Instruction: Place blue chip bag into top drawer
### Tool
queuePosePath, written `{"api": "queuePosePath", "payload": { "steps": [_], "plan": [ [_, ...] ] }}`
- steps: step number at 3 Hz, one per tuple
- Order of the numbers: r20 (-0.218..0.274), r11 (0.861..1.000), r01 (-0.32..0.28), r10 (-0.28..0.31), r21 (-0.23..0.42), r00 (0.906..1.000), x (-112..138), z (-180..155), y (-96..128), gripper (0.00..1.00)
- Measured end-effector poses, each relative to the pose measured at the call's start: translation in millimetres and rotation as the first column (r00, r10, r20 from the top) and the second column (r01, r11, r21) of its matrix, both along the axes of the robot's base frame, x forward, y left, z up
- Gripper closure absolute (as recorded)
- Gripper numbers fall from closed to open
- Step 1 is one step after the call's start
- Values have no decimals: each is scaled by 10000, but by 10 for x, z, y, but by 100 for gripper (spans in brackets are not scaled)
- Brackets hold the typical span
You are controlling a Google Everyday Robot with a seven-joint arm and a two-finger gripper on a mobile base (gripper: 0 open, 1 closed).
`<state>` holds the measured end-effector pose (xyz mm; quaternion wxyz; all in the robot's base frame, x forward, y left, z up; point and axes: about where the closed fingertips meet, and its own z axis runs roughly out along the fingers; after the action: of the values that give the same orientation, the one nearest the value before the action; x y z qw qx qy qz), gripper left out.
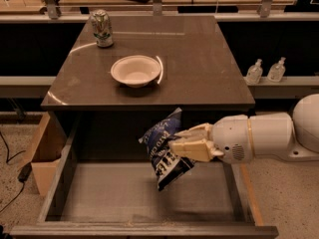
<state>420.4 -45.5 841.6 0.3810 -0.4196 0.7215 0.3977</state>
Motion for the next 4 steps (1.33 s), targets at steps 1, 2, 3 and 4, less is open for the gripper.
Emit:
{"api": "queuePosePath", "payload": {
  "steps": [1, 2, 3, 4],
  "plan": [
    [-173, 9975, -166, 154, -680, 9997, 10, -390, 40, 100],
    [-585, 9803, 32, -151, -1976, 9982, 123, -946, 58, 66],
    [-697, 9716, 140, -313, -2362, 9971, 178, -1127, 37, 43],
    [-531, 9759, 392, -517, -2147, 9973, 235, -1201, 74, 19]
  ]
}}
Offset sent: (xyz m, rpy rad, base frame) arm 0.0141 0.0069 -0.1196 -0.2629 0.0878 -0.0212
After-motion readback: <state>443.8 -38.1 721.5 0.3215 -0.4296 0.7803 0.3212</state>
